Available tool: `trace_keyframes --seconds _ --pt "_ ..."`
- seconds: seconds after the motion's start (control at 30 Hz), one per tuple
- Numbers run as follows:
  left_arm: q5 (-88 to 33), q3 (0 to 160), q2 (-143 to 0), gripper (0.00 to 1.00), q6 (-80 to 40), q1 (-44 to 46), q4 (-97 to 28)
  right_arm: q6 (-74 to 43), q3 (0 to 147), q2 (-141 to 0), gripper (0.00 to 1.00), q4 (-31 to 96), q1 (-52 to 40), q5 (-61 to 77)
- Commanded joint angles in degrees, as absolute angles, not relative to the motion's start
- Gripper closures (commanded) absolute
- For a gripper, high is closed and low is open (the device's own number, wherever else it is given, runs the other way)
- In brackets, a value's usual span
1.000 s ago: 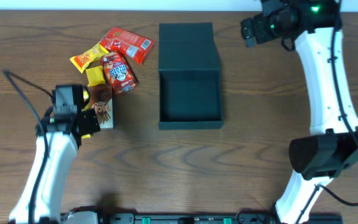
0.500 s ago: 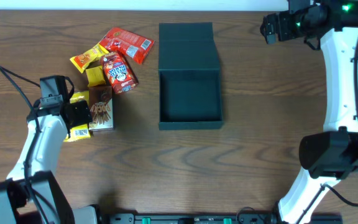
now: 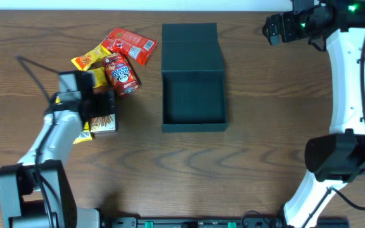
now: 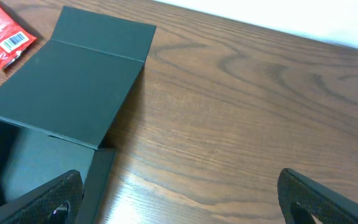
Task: Pack container
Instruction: 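Reach the left gripper to the brown Pocky box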
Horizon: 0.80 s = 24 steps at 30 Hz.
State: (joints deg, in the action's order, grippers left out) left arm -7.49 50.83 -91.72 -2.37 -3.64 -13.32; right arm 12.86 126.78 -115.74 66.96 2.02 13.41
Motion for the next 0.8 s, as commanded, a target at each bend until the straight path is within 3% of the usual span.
trace_keyframes --seconds 0.0,0.2,0.43,0.6,0.7,0.77 --pt "-4.95 52.34 -94.8 0.02 -4.47 -0.21 -11.0 12.64 127.39 -114.54 0.01 66.59 1.52 14.22" --pt "-3.36 52.36 -99.83 0.03 -8.14 0.91 -8.45 12.43 127.39 -114.54 0.01 66.57 1.52 14.2" --pt "-0.82 57.04 -98.35 0.13 -11.05 1.5 -13.54 12.47 127.39 -114.54 0.01 66.89 1.52 14.2" --pt "1.78 59.53 -96.64 0.11 -12.29 1.74 -17.63 12.47 127.39 -114.54 0.01 66.89 1.52 14.2" --pt "1.96 59.51 -96.79 0.02 -13.67 1.76 -19.99 12.47 127.39 -114.54 0.01 66.78 1.52 14.2" --pt "1.93 59.44 -97.51 0.05 -14.74 1.74 -21.71 12.47 127.39 -114.54 0.01 66.76 1.52 14.2"
